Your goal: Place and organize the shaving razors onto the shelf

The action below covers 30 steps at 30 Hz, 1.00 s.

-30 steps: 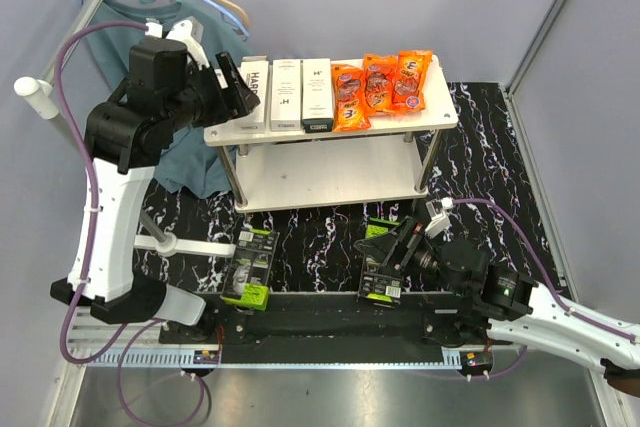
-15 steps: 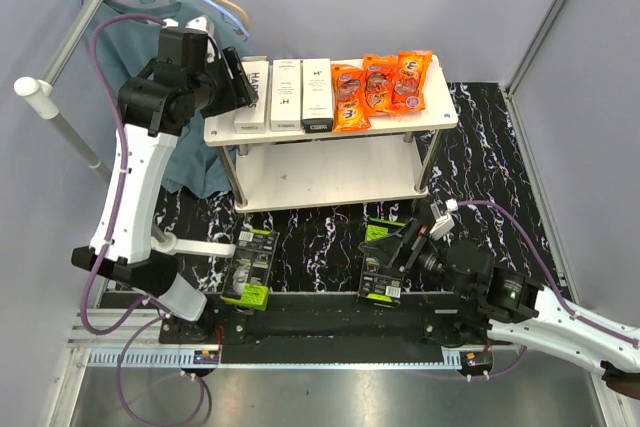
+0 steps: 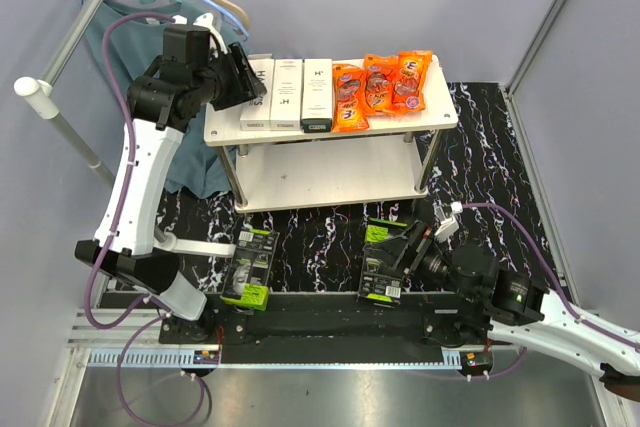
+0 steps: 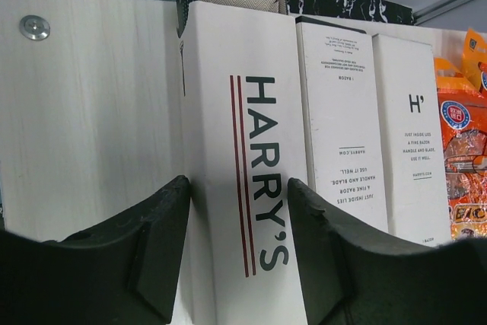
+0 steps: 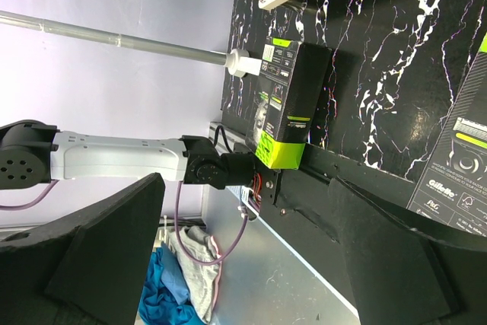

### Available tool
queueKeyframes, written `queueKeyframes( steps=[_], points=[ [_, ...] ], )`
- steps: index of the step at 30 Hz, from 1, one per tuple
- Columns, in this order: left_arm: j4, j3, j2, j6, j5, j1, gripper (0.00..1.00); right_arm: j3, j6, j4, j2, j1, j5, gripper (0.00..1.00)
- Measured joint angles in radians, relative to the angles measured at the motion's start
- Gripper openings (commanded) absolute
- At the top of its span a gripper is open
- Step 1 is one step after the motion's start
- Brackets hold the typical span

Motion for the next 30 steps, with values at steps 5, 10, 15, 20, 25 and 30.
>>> queueKeyframes(
  steps=[5,10,15,20,25,30],
  points=[
    [0.035,-0.022,-0.004,-0.010,0.006,0.001,0.56,0.000,0.001,0.000,0.000,0.000,0.000,1.00],
    [0.035,-0.022,-0.009,-0.014,-0.005,0.001,0.61,0.000,0.000,0.000,0.000,0.000,0.000,0.99],
    [0.029,-0.022,-0.039,-0.010,-0.052,0.000,0.77,0.000,0.000,-0.001,0.000,0.000,0.000,1.00],
    [0.016,-0.011,-0.134,0.008,-0.101,0.001,0.90,0.000,0.000,-0.007,0.000,0.000,0.000,1.00],
    [0.018,-0.062,-0.273,0.012,-0.093,0.001,0.93,0.000,0.000,-0.031,-0.003,0.000,0.000,1.00],
    [0.015,-0.227,-0.426,0.014,-0.070,-0.006,0.93,0.000,0.000,-0.049,-0.023,0.000,0.000,1.00]
  ],
)
